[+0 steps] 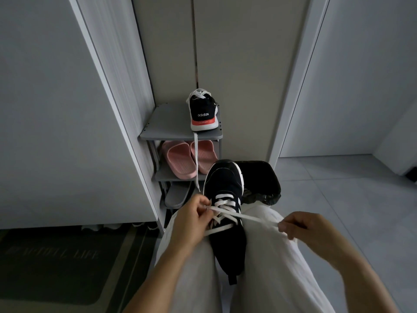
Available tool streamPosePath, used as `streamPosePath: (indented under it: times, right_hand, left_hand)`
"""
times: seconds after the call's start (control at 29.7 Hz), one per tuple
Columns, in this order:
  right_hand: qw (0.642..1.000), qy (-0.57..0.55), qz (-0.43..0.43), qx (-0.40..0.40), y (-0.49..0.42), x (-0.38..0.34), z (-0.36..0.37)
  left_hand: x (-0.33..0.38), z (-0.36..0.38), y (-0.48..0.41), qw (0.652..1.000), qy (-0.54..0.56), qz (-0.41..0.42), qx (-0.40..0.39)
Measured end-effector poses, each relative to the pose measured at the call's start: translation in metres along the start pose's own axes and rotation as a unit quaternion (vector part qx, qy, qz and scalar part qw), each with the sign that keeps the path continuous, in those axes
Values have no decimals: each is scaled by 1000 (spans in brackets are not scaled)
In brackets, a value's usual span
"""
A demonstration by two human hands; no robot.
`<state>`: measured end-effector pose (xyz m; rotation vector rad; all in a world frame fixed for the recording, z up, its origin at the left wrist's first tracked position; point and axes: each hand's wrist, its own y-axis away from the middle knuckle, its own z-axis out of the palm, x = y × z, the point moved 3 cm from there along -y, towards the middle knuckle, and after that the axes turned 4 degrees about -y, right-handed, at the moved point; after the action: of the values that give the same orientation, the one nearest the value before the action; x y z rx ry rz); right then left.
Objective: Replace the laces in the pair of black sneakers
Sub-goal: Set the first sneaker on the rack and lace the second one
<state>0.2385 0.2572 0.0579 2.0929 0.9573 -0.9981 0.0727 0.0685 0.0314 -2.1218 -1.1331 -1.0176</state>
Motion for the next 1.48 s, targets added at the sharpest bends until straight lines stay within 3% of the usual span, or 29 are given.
streamPosePath:
  times: [0.1,0.17,0.24,0.3,0.37,0.47,0.57,0.71,0.81,0.91,1.11,1.31,1.48]
  right_hand:
    - [998,-45,-14,36,0,-11,6]
    - [996,-85,-34,20,1,-25,17]
    - [991,-118,-64,-14,4,-42,30]
    - [984,-148,-91,-25,6,-56,36]
    - [977,-186,-107,-1,4,-64,34]
    - [965,-239,-102,34,1,-61,25]
    - [957,-276,-76,42,1,-52,24]
    - [950,-302,-66,47,1,-47,29]
    - [945,-315,-73,47,1,-47,27]
    - [943,-320,-70,56,0,-43,23]
    - [931,-357,-56,45,-4,-44,22]
    - [937,-348,-27,9,-7,-46,24]
    - [941,-334,-38,-32,-5,-55,25]
  left_hand:
    - [5,-7,2,990,-108,-22,-88]
    - [24,-14,16,986,-160,38,-36]
    - [47,-11,35,993,-65,88,-45]
    - [62,5,50,986,50,98,-122]
    - [57,18,52,987,57,86,-125]
    - [34,21,47,990,-103,47,-84]
    - [19,29,52,926,-354,131,-13]
    - [16,47,49,869,-401,270,107]
    - [17,51,36,855,-428,276,98]
    - [17,49,35,863,-396,297,105]
    - [32,15,47,873,-266,360,192]
    - [3,33,51,875,-296,371,102]
    - [15,34,51,911,-229,332,88]
